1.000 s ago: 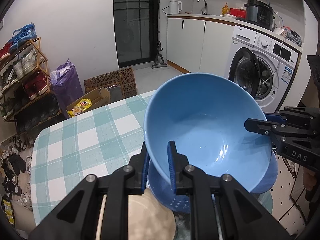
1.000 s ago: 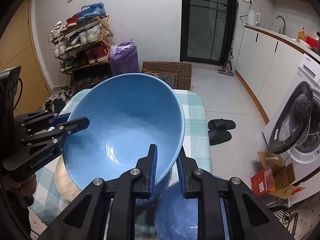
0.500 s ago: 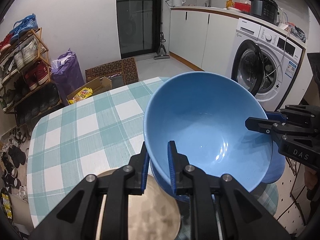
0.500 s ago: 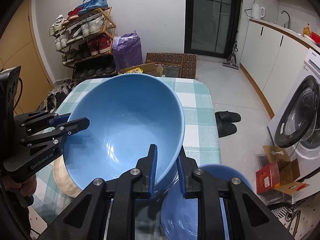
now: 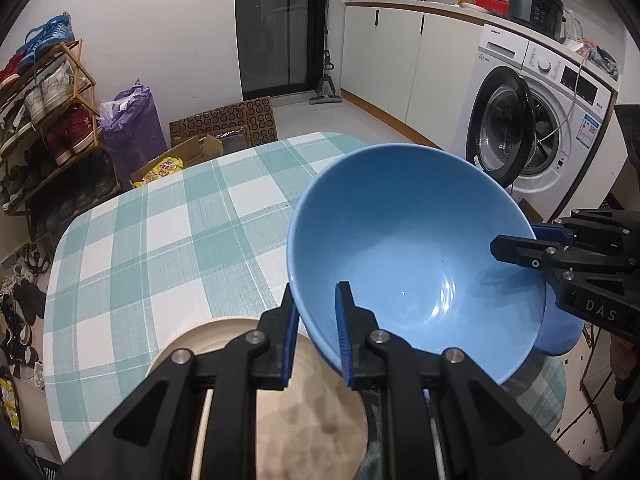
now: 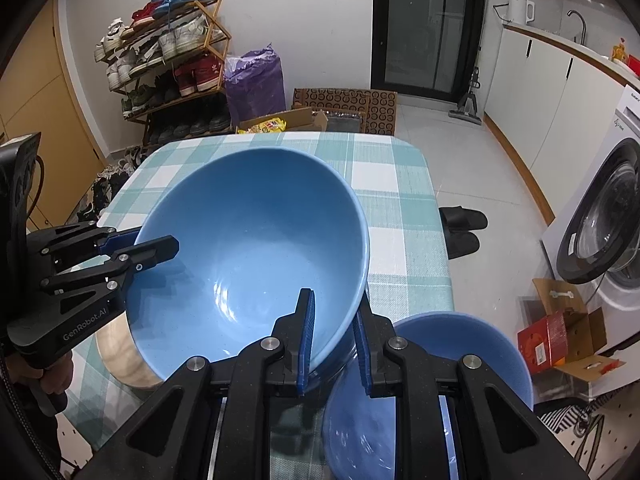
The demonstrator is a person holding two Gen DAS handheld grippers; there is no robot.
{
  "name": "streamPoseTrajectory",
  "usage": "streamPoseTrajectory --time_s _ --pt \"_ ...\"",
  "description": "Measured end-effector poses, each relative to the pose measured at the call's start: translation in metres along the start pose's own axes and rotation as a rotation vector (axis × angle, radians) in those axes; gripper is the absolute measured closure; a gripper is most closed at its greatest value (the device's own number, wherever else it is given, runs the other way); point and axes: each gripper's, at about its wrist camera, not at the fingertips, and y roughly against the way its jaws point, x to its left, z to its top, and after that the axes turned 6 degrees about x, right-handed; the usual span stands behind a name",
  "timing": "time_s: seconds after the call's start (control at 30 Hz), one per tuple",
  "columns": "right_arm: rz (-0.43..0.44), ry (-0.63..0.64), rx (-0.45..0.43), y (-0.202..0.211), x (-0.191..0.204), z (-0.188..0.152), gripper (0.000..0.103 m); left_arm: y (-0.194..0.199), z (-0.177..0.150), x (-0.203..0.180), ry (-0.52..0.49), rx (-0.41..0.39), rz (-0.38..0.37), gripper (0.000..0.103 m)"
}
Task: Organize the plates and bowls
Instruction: 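Lower the light blue bowl into the other blue bowl and open both tools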
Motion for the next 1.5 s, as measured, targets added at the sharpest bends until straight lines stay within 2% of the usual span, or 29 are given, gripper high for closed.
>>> streamPoseTrajectory --time_s 0.73,1.5 --pt "-0.059 0.038 0.041 -0.034 0.013 -0.009 0.084 -0.030 -0.010 0.000 -0.005 0.049 0.037 0.087" --pt "-0.183 0.112 0.041 -0.051 0.027 -0.016 0.082 -0.040 -0.017 -0.004 -0.018 0.059 0.048 0.087"
